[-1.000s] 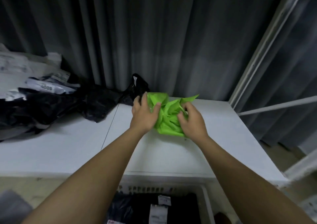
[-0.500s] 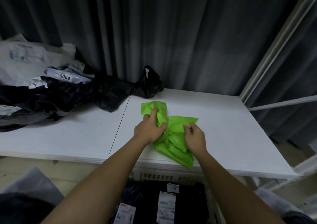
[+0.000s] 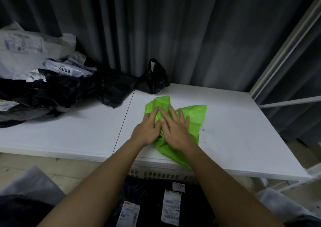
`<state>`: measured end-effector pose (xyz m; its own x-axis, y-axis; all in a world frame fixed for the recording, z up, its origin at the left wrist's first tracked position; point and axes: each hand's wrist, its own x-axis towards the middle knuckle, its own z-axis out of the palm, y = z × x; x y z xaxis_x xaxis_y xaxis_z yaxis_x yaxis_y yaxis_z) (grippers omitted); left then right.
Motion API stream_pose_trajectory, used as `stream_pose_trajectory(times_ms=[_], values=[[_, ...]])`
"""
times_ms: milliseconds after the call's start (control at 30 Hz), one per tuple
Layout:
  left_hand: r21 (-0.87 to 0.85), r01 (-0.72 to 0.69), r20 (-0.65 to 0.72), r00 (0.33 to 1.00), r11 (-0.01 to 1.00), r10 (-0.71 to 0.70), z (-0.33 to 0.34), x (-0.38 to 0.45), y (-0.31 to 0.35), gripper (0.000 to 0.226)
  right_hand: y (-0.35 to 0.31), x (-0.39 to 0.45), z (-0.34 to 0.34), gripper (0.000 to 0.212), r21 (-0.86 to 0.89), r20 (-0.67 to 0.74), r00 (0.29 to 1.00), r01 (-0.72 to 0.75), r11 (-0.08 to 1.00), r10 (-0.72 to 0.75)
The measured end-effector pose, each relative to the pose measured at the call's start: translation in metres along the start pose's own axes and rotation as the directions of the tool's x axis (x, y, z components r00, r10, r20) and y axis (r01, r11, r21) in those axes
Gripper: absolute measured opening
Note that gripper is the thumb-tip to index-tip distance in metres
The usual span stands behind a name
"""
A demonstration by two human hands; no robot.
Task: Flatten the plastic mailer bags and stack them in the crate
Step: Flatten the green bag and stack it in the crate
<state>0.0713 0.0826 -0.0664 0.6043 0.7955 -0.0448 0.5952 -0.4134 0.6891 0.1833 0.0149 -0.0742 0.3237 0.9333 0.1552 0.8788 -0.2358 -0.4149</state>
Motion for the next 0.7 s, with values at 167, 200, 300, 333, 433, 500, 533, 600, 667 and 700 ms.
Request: stream_pose_trajectory(times_ms=[167,200,300,333,433,500,533,600,667,700], values=[[-0.016,0.023,-0.039,0.999,1.0,-0.023,-0.008,0.01,-0.02,0.044,0.011,0.012,0.01,0.052,-0.061,0.224,0.974,-0.007,0.998,0.02],[0.127,0.028,-0.093,0.996,0.992,-0.016,-0.008,0.01,-0.019,0.044,0.01,0.014,0.009,0.054,-0.074,0.252,0.968,-0.007,0.997,0.026],[0.415,-0.033,-0.128,0.987,0.909,0.094,-0.001,0.018,-0.018,0.058,0.011,0.017,0.01,0.058,-0.135,0.298,0.953,-0.016,0.991,0.056],[0.435,-0.05,-0.079,0.992,0.899,0.094,0.002,0.023,-0.017,0.061,0.012,0.018,0.012,0.058,-0.158,0.298,0.952,-0.025,0.987,0.072],[0.437,-0.064,0.053,0.998,0.897,0.046,0.01,0.035,-0.013,0.063,0.019,0.021,0.017,0.057,-0.186,0.313,0.94,-0.081,0.979,0.137],[0.387,-0.048,0.079,0.997,0.921,0.019,0.016,0.04,-0.011,0.06,0.025,0.023,0.019,0.059,-0.2,0.326,0.931,-0.103,0.974,0.166],[0.366,-0.038,0.079,0.997,0.93,0.01,0.019,0.042,-0.012,0.059,0.028,0.024,0.02,0.061,-0.211,0.327,0.929,-0.104,0.972,0.171],[0.374,-0.038,0.078,0.997,0.927,0.01,0.026,0.046,-0.014,0.059,0.033,0.026,0.023,0.063,-0.238,0.316,0.934,-0.096,0.967,0.17],[0.405,-0.046,0.079,0.997,0.913,0.015,0.032,0.049,-0.017,0.059,0.038,0.028,0.027,0.064,-0.268,0.306,0.937,-0.083,0.96,0.167],[0.413,-0.049,0.078,0.997,0.909,0.018,0.034,0.05,-0.017,0.059,0.041,0.029,0.029,0.064,-0.274,0.304,0.938,-0.081,0.958,0.166]])
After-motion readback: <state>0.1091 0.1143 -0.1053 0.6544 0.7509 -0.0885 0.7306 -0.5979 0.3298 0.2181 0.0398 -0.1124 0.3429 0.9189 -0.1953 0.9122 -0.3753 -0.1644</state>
